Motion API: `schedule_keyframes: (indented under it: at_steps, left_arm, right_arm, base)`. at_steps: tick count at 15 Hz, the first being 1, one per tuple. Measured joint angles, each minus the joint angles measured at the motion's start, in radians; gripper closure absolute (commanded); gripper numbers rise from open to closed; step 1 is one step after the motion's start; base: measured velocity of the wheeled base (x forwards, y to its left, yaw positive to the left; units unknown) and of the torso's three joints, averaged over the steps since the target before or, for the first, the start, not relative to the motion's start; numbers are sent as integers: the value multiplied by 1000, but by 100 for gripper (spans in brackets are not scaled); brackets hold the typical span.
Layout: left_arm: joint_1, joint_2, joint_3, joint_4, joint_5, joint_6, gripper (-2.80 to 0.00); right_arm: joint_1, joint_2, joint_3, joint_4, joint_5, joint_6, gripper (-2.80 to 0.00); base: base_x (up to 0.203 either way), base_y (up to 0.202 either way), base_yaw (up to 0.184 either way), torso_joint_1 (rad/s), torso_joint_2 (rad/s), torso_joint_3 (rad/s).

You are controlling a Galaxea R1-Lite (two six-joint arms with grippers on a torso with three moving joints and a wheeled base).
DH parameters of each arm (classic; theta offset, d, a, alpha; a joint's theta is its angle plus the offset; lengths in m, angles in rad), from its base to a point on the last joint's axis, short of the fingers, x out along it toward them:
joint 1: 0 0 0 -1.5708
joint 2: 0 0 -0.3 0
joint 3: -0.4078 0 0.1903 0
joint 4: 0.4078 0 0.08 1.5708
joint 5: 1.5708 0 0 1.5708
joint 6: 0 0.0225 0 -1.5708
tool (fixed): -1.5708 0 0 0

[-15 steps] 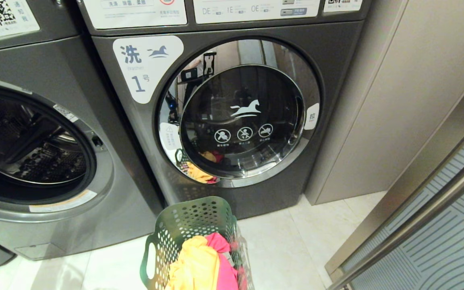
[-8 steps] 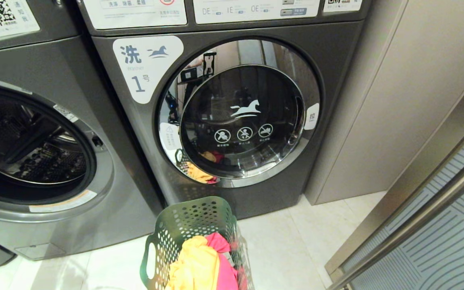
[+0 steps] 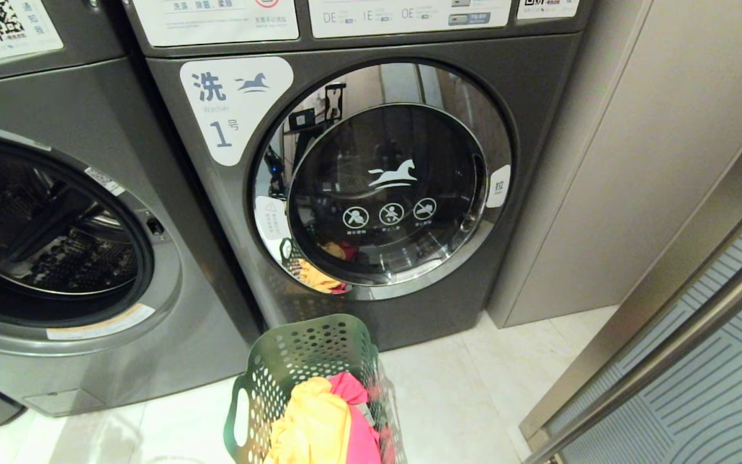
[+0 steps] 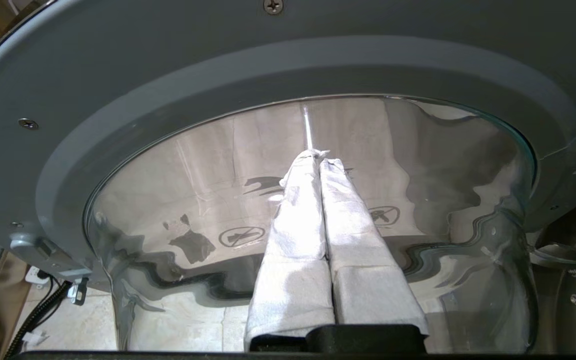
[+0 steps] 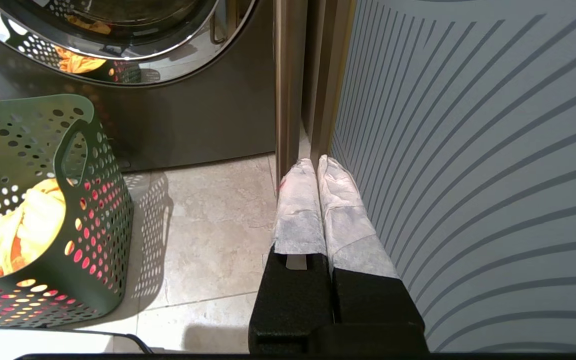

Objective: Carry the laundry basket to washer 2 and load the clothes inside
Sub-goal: Place the clothes into the washing machine

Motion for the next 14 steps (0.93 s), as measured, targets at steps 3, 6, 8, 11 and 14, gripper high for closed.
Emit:
schedule_keyframes:
  at_steps: [3,6,8,11,14]
  left_arm:
    - [2,0,6,-3,-25,-2,0]
    - [6,7,-2,-2,-33,-2,0]
    - [11,2,-4,-3,-62,-3,0]
    - [53,-9,-4,-2,-129,2,0]
    - [104,-3,-13,-15,-138,8,0]
  right_arm:
    - [0,0,0,0,0,0,0]
    - [0,0,0,0,0,0,0]
    - [0,0,0,0,0,0,0]
    - [0,0,0,0,0,0,0]
    - [0,0,0,0,0,0,0]
  base:
    - [0,0,0,0,0,0]
    - [0,0,0,0,0,0]
    - [0,0,0,0,0,0]
    - [0,0,0,0,0,0]
    - [0,0,0,0,0,0]
